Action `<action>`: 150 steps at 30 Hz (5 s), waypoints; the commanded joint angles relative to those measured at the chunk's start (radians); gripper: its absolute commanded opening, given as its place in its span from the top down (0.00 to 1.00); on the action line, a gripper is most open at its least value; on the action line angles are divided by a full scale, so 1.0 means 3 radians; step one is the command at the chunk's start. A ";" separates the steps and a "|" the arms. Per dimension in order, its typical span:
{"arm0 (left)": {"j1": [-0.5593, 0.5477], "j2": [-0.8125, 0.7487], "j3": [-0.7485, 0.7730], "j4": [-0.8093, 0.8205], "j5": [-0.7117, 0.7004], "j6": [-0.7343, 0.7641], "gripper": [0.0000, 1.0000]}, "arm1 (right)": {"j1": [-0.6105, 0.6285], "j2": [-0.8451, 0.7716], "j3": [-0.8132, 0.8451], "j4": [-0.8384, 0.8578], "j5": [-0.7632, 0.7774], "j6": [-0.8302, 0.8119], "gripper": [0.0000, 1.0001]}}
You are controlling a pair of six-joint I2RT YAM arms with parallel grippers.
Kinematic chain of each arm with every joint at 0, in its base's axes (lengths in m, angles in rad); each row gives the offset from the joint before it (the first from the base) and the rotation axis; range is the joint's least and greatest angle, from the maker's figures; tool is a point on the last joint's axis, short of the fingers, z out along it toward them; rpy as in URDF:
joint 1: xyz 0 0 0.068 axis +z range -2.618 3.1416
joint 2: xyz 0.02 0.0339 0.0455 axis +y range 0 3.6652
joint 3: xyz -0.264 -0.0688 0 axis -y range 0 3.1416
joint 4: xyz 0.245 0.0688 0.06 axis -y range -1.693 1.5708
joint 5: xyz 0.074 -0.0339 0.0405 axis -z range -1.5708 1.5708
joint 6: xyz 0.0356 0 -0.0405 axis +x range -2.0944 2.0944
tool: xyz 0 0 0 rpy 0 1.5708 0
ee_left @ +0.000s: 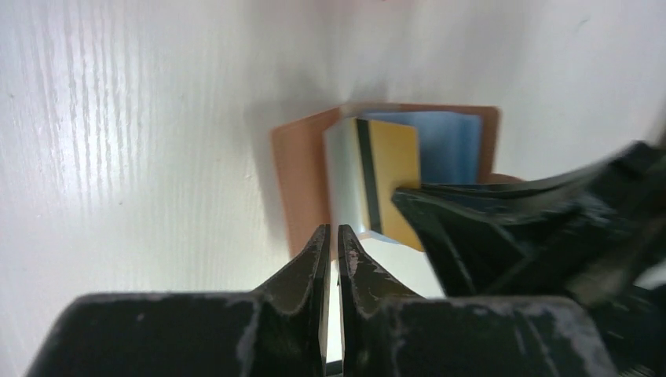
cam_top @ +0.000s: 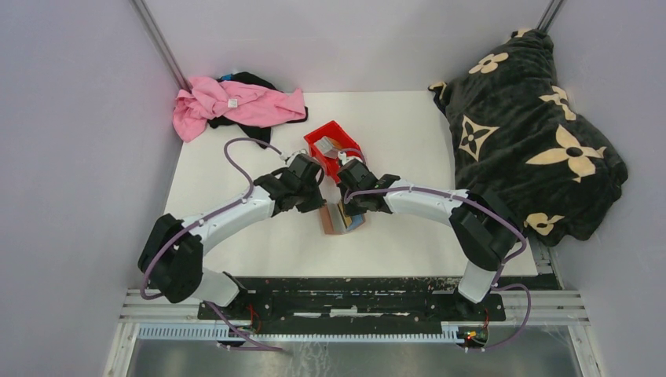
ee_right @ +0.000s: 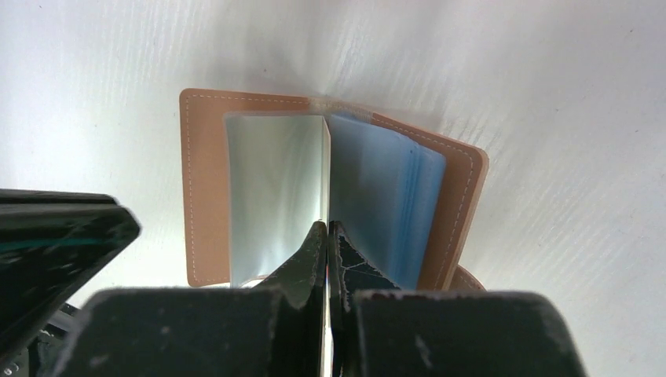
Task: Put the credit cards into the card holder
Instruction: Open the card holder at the center of the board, then insert the credit card into the card holder.
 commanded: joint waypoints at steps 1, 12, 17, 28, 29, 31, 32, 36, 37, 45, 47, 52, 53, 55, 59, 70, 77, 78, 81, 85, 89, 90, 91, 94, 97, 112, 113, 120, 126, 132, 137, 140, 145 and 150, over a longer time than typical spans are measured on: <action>-0.0012 -0.0134 0.0238 0.0015 0.0002 0.0027 0.86 | 0.0031 0.0134 0.0027 -0.0106 0.0094 -0.0060 0.99; -0.0119 0.0130 0.0295 0.0273 0.0411 -0.0031 0.87 | 0.0033 0.0107 0.0018 -0.0116 0.0099 -0.0033 0.99; -0.0182 0.0253 0.0173 0.0338 0.0404 -0.0014 0.87 | 0.0026 0.0099 0.0022 -0.0112 0.0087 0.0012 0.99; -0.0184 0.0373 -0.0197 0.0413 0.0201 0.0086 0.88 | -0.0062 0.0051 -0.0021 -0.0064 -0.0074 0.0133 0.99; -0.0184 0.0375 -0.0217 0.0413 0.0179 0.0095 0.88 | -0.0086 0.0044 -0.0038 -0.0049 -0.0110 0.0155 0.99; -0.0181 0.0373 -0.0252 0.0405 0.0149 0.0108 0.88 | -0.0136 0.0044 -0.0078 -0.0006 -0.0186 0.0211 0.99; -0.0187 0.0370 -0.0270 0.0403 0.0134 0.0113 0.88 | -0.0158 0.0042 -0.0102 0.0012 -0.0216 0.0229 0.99; -0.0183 0.0355 -0.0337 0.0402 0.0077 0.0117 0.88 | -0.0219 0.0067 -0.0171 0.0071 -0.0316 0.0293 0.99; -0.0185 0.0353 -0.0350 0.0402 0.0062 0.0123 0.88 | -0.0235 0.0072 -0.0192 0.0096 -0.0353 0.0318 0.99; -0.0182 0.0401 -0.0450 0.0452 0.0039 0.0134 0.88 | -0.0349 0.0110 -0.0359 0.0238 -0.0598 0.0464 0.99; -0.0183 0.0402 -0.0459 0.0461 0.0033 0.0135 0.88 | -0.0357 0.0100 -0.0395 0.0252 -0.0621 0.0487 0.99; -0.0186 0.0433 -0.0462 0.0483 0.0037 0.0135 0.89 | -0.0376 0.0073 -0.0496 0.0271 -0.0649 0.0508 0.99; -0.0185 0.0445 -0.0462 0.0484 0.0037 0.0137 0.89 | -0.0378 0.0059 -0.0520 0.0280 -0.0650 0.0509 0.99; -0.0185 0.0454 -0.0459 0.0480 0.0028 0.0143 0.89 | -0.0386 0.0039 -0.0579 0.0296 -0.0655 0.0514 0.99; -0.0185 0.0464 -0.0465 0.0470 0.0003 0.0145 0.89 | -0.0393 0.0024 -0.0686 0.0326 -0.0674 0.0531 0.99; -0.0186 0.0524 -0.0435 0.0464 -0.0021 0.0155 0.89 | -0.0393 -0.0093 -0.0835 0.0277 -0.0700 0.0502 0.99; -0.0185 0.0549 -0.0413 0.0474 -0.0010 0.0168 0.90 | -0.0390 -0.0074 -0.0873 0.0279 -0.0732 0.0482 0.99; -0.0183 0.0554 -0.0415 0.0474 -0.0007 0.0166 0.90 | -0.0391 -0.0045 -0.0858 0.0290 -0.0740 0.0484 0.99; -0.0185 0.0567 -0.0410 0.0474 0.0003 0.0174 0.90 | -0.0390 0.0022 -0.0810 0.0308 -0.0747 0.0484 0.99; -0.0185 0.0575 -0.0406 0.0465 -0.0002 0.0194 0.90 | -0.0393 0.0091 -0.0765 0.0329 -0.0735 0.0467 0.99; -0.0185 0.0598 -0.0387 0.0431 -0.0008 0.0225 0.90 | -0.0392 0.0155 -0.0717 0.0359 -0.0737 0.0455 0.99; -0.0185 0.0598 -0.0378 0.0421 -0.0014 0.0231 0.90 | -0.0389 0.0172 -0.0697 0.0363 -0.0731 0.0451 0.99; -0.0181 0.0603 -0.0374 0.0411 -0.0014 0.0239 0.90 | -0.0391 0.0185 -0.0686 0.0369 -0.0731 0.0450 0.99; -0.0185 0.0616 -0.0360 0.0390 -0.0017 0.0256 0.90 | -0.0393 0.0214 -0.0653 0.0394 -0.0727 0.0448 0.99; -0.0183 0.0624 -0.0361 0.0382 -0.0014 0.0265 0.90 | -0.0391 0.0247 -0.0618 0.0418 -0.0726 0.0451 0.99; -0.0184 0.0683 -0.0354 0.0400 0.0005 0.0233 0.90 | -0.0389 0.0352 -0.0535 0.0458 -0.0760 0.0462 0.99; -0.0185 0.0682 -0.0355 0.0408 0.0006 0.0224 0.90 | -0.0391 0.0358 -0.0536 0.0466 -0.0775 0.0469 0.99; -0.0144 0.0527 -0.0353 0.0641 0.0098 0.0189 0.86 | -0.0429 0.0273 -0.0666 0.0710 -0.1055 0.0653 0.99; -0.0043 0.0291 -0.0423 0.0846 0.0164 0.0113 0.81 | -0.0485 0.0121 -0.0803 0.0876 -0.1249 0.0812 0.99; 0.0060 0.0153 -0.0473 0.1002 0.0224 0.0049 0.76 | -0.0530 0.0079 -0.0843 0.0960 -0.1364 0.0921 0.99; 0.0116 0.0186 -0.0505 0.1123 0.0378 -0.0004 0.73 | -0.0583 0.0072 -0.0904 0.1064 -0.1465 0.1017 0.99; 0.0119 0.0192 -0.0526 0.1203 0.0438 -0.0045 0.72 | -0.0615 0.0075 -0.0940 0.1137 -0.1522 0.1090 0.99; 0.0127 0.0250 -0.0556 0.1304 0.0559 -0.0108 0.71 | -0.0689 0.0047 -0.1016 0.1243 -0.1591 0.1204 0.99; 0.0134 0.0256 -0.0719 0.1488 0.0655 -0.0232 0.69 | -0.0802 0.0009 -0.1088 0.1369 -0.1712 0.1319 0.99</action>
